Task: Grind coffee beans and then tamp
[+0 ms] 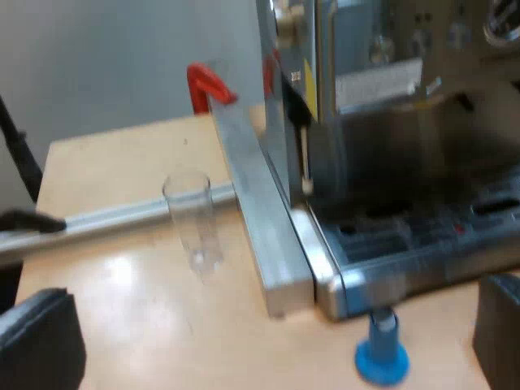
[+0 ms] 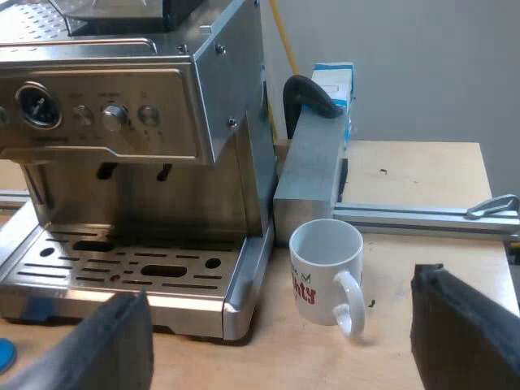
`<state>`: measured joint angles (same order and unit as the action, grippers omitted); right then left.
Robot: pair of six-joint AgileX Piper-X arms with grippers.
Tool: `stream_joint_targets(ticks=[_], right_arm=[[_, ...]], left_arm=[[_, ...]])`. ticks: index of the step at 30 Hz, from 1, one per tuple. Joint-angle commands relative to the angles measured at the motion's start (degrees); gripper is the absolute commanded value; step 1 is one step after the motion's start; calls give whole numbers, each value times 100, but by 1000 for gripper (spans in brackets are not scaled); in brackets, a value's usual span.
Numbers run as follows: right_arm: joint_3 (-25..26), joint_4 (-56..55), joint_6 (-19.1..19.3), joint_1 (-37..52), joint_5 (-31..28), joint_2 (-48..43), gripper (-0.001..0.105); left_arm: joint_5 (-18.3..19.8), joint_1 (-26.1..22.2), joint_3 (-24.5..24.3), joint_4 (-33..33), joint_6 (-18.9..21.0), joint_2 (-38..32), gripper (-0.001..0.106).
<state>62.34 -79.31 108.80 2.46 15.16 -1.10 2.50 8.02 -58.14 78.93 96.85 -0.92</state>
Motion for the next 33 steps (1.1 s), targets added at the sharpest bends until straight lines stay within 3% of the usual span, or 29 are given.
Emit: stream_joint_targets(ticks=[1, 13, 22, 33], right_arm=[[-244, 292, 42, 22, 168, -223, 68], [-1450, 1227, 71, 22, 220, -204, 68], [-2290, 1556, 210, 22, 220, -195, 68], [-2852, 1562, 332, 22, 220, -195, 68]], left_arm=[[-83, -3, 255, -590, 58, -800, 101], [-83, -3, 1751, -2230, 96, -789, 101], [-83, -3, 2499, -2317, 96, -781, 101], [-83, -3, 2900, -2306, 96, -781, 101]])
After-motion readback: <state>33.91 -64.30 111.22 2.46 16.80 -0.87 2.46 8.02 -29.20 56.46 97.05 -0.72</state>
